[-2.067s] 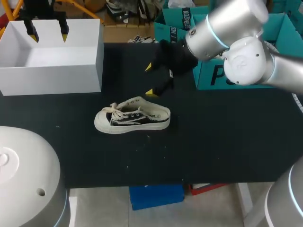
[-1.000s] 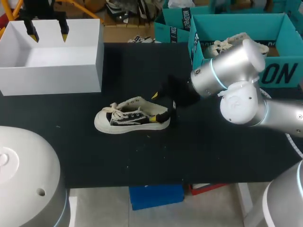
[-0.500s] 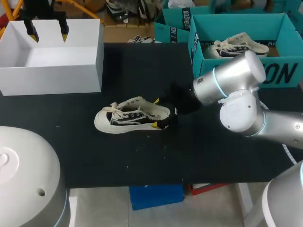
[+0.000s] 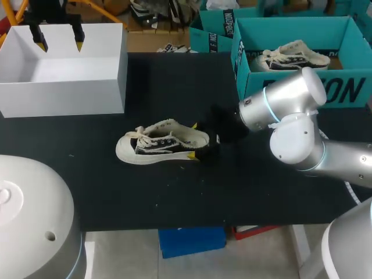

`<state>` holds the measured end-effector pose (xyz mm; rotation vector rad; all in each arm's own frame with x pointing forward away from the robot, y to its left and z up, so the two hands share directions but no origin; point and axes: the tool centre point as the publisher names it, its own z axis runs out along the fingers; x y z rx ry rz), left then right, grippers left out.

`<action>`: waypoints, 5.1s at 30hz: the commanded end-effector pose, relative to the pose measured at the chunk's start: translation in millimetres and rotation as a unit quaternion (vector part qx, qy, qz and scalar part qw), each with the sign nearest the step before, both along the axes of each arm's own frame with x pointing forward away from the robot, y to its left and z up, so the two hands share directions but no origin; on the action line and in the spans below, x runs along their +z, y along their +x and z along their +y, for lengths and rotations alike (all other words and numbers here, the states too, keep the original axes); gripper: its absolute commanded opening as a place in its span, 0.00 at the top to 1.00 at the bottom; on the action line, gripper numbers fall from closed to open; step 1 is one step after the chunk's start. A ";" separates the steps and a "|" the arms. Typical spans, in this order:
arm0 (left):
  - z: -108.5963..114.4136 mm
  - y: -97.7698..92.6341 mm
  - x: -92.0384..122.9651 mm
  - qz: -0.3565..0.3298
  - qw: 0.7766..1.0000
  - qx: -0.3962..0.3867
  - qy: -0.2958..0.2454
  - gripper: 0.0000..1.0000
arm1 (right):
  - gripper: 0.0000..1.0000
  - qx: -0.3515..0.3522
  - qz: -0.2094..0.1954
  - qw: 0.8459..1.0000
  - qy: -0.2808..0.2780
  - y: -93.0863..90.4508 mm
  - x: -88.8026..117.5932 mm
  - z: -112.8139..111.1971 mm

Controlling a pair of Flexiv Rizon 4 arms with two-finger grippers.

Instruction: Take the shoe out of the shoebox, open the shoe tongue, remove and reinsert the insole, then place the shoe into the shoebox

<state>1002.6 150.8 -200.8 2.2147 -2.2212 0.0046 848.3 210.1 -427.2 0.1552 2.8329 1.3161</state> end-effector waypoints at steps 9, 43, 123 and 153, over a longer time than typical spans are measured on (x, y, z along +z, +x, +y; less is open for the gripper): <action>-0.6 -0.8 0.5 0.000 1.000 0.001 0.001 0.00 | 0.00 0.004 0.007 1.000 0.010 6.8 -12.3 6.4; -60.2 -57.7 2.2 0.054 0.996 0.029 0.066 0.00 | 1.00 0.004 0.018 1.000 0.002 5.7 -18.5 8.0; -280.7 -165.8 -150.7 0.036 0.987 -0.055 0.144 0.00 | 1.00 0.004 0.018 1.000 0.002 5.7 -18.5 8.0; -255.6 -151.5 -158.1 0.017 0.981 -0.042 0.189 1.00 | 1.00 0.004 0.018 1.000 0.002 5.7 -18.5 8.0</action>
